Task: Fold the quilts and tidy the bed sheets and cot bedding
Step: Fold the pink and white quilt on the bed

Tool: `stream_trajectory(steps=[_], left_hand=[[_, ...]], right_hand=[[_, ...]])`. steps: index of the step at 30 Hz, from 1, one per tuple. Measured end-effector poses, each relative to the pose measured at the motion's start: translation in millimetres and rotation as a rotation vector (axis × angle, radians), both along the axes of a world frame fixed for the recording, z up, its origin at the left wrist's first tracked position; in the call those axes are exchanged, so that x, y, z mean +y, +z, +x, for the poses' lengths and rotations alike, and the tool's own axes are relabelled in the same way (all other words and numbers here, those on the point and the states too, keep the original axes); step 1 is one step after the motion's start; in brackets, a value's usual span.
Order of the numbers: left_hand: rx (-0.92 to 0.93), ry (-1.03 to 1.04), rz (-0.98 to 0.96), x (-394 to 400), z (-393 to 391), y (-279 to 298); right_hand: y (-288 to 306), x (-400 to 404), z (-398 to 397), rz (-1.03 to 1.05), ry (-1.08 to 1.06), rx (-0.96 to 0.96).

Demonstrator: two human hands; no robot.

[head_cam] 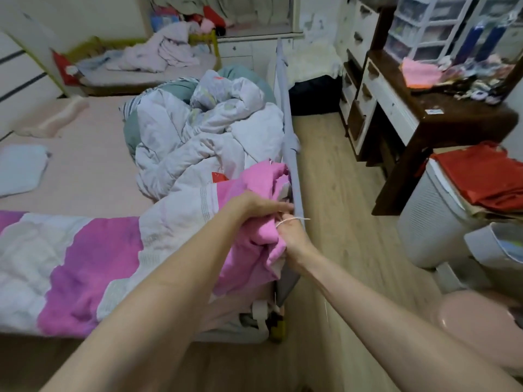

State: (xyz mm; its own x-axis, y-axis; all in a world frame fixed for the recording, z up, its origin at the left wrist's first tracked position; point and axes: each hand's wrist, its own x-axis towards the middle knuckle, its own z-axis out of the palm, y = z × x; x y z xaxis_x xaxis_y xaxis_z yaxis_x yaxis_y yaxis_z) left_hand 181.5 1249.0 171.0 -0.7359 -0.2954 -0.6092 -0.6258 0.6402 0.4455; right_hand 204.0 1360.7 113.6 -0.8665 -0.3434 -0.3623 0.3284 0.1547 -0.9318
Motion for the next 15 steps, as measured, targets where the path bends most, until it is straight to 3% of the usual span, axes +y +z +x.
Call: stream_trajectory(steps=[8, 15], left_hand=[[0.081, 0.059, -0.479, -109.0, 81.0, -6.1], [0.132, -0.058, -0.742, -166.2, 109.5, 18.0]], right_hand=[[-2.6, -85.4, 56.2, -0.078, 0.498, 0.13], [1.0, -107.0, -9.8, 0.059, -0.093, -0.217]])
